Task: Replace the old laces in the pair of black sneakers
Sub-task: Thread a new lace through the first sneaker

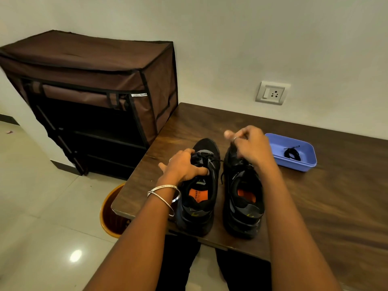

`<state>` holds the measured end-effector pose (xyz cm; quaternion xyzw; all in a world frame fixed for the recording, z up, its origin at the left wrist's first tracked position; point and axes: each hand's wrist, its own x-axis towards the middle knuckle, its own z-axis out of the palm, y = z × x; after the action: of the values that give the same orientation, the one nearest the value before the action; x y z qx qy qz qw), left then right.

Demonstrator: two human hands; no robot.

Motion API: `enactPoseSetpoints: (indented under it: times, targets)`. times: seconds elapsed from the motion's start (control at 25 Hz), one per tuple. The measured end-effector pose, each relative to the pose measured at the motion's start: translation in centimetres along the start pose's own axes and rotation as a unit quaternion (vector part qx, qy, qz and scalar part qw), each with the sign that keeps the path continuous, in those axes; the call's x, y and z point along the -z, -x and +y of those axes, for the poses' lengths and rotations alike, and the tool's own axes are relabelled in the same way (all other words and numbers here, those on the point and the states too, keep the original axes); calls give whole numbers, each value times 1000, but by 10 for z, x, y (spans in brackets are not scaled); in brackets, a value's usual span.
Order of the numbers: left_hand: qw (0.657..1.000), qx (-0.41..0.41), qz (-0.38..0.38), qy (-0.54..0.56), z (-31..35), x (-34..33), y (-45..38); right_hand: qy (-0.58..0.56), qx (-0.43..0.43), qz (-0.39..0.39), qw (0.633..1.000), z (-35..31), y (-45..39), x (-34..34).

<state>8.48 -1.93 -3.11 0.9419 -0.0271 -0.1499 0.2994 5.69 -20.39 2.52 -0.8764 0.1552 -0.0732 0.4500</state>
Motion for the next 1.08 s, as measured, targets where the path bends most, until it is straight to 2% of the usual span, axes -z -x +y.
enactPoseSetpoints:
  times: [0.04, 0.12, 0.24, 0.36, 0.52, 0.8, 0.88, 0.96, 1.08]
  targets:
    - [1000, -4, -9, 2, -2, 1, -2, 107, 0, -44, 993, 5, -5, -12]
    - [999, -7, -38, 14, -4, 3, -2, 210, -13, -126, 970, 8, -9, -30]
    - [996, -4, -75, 38, -10, 2, -4, 206, -34, -186, 960, 8, -10, -45]
    - [997, -4, -70, 31, -10, 0, -2, 128, -40, -147, 980, 9, -10, -41]
    - [999, 3, -44, 28, -8, -2, -1, 66, -3, -32, 997, 1, -6, -15]
    - [999, 13, -19, -26, -1, -2, 6, 211, 31, -22, 977, -11, -6, -11]
    - [999, -10, 6, -50, 4, 3, 9, 166, 64, -46, 983, -15, -6, -4]
    - [999, -30, 14, -22, 6, 5, 8, 105, 89, -76, 988, -16, -2, -1]
    - [1000, -27, 7, -2, 7, 4, 9, 86, 102, -90, 987, -15, 2, -13]
